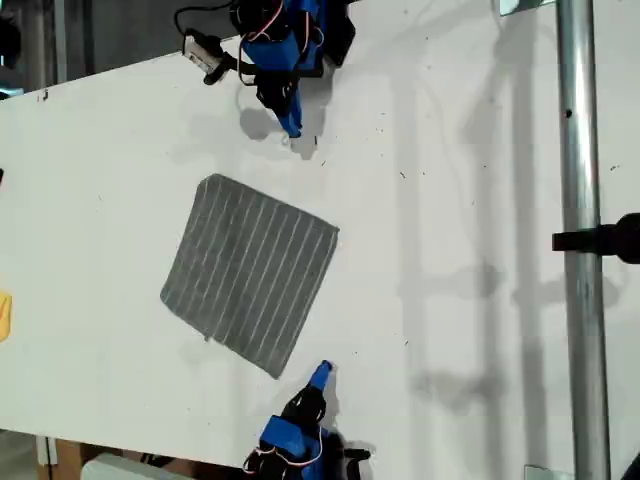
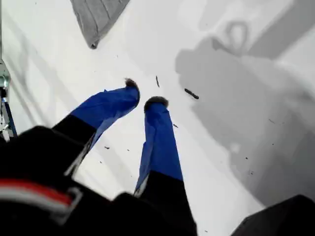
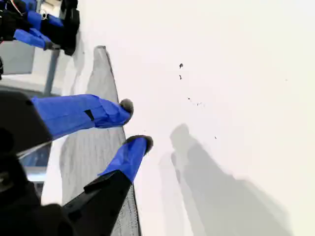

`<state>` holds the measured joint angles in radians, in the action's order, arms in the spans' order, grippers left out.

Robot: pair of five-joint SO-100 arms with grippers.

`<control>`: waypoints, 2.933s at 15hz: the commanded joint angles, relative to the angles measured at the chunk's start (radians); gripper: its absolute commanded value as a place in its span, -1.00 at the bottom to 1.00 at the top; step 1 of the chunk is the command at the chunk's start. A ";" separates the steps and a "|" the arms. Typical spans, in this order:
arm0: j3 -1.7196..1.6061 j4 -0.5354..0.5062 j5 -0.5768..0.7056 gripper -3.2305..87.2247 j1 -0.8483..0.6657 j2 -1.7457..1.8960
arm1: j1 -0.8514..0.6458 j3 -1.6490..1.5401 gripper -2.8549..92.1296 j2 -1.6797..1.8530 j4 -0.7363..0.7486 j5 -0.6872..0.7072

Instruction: Grasp corners of a towel and fold twice.

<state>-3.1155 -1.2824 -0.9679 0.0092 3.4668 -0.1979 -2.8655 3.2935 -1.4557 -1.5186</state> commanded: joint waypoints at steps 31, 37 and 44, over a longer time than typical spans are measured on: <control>0.094 0.109 -0.746 -0.99 -0.107 -0.003 | -0.133 0.095 -0.95 0.000 0.186 0.123; 0.534 0.184 -0.669 -0.99 -0.117 -0.634 | 0.006 0.442 -0.95 -0.492 0.307 0.293; 1.114 0.216 -0.568 -0.99 -0.067 -1.328 | -0.101 0.925 -0.95 -1.037 0.279 0.666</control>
<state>-2.1491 -1.0416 -1.5478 -0.0767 2.2059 -0.3114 -2.1046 2.3439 -1.1796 -0.9004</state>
